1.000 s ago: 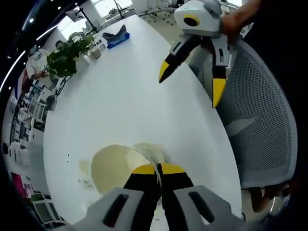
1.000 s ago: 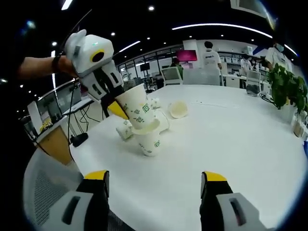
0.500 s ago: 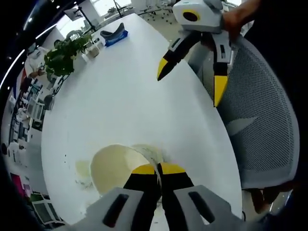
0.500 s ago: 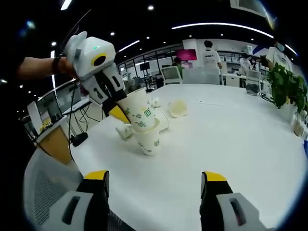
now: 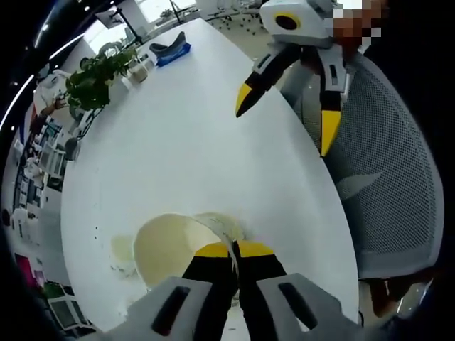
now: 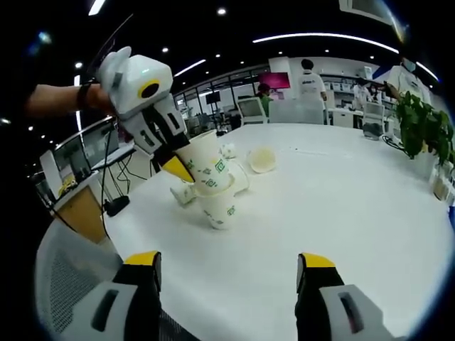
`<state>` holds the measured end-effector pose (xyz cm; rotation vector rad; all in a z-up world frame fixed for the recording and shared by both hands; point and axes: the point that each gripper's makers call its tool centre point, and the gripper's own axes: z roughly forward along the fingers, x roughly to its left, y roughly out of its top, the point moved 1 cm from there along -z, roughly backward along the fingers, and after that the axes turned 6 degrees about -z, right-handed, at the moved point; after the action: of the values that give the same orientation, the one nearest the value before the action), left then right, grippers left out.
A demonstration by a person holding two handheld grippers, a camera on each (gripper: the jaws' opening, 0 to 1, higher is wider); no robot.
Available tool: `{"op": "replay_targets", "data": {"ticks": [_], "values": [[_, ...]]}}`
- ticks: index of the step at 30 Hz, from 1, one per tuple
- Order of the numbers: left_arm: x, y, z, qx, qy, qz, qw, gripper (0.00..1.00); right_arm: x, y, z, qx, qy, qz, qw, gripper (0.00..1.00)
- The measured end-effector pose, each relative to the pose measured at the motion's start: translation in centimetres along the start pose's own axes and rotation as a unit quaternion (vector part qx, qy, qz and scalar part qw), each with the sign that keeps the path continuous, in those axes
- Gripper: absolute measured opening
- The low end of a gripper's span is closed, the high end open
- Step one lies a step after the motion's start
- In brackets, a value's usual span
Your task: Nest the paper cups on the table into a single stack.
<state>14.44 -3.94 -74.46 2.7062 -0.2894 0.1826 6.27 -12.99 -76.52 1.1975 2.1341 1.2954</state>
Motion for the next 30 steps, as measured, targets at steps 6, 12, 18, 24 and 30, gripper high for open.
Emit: {"op": "replay_targets", "data": {"ticks": [6, 12, 18, 24, 30], "values": [[-0.1, -0.1, 0.05, 0.0, -0.001, -0.002, 1.0, 0.0, -0.12, -0.11, 0.14, 0.0, 0.0, 0.0, 1.0, 0.79], [-0.05, -0.23, 0.15, 0.0, -0.001, -0.005, 1.0, 0.0, -0.14, -0.2, 0.22, 0.002, 0.002, -0.001, 1.0, 0.79], [-0.27, 0.03, 0.29, -0.002, -0.002, -0.005, 1.0, 0.0, 0.0, -0.08, 0.07, 0.001, 0.001, -0.002, 1.0, 0.79], [-0.27, 0.04, 0.37, -0.001, -0.003, -0.002, 1.0, 0.0, -0.14, 0.0, 0.01, 0.0, -0.003, -0.002, 1.0, 0.8], [-0.29, 0.29, 0.07, -0.003, -0.002, -0.004, 1.0, 0.0, 0.14, 0.19, -0.14, 0.0, -0.001, -0.004, 1.0, 0.8]]}}
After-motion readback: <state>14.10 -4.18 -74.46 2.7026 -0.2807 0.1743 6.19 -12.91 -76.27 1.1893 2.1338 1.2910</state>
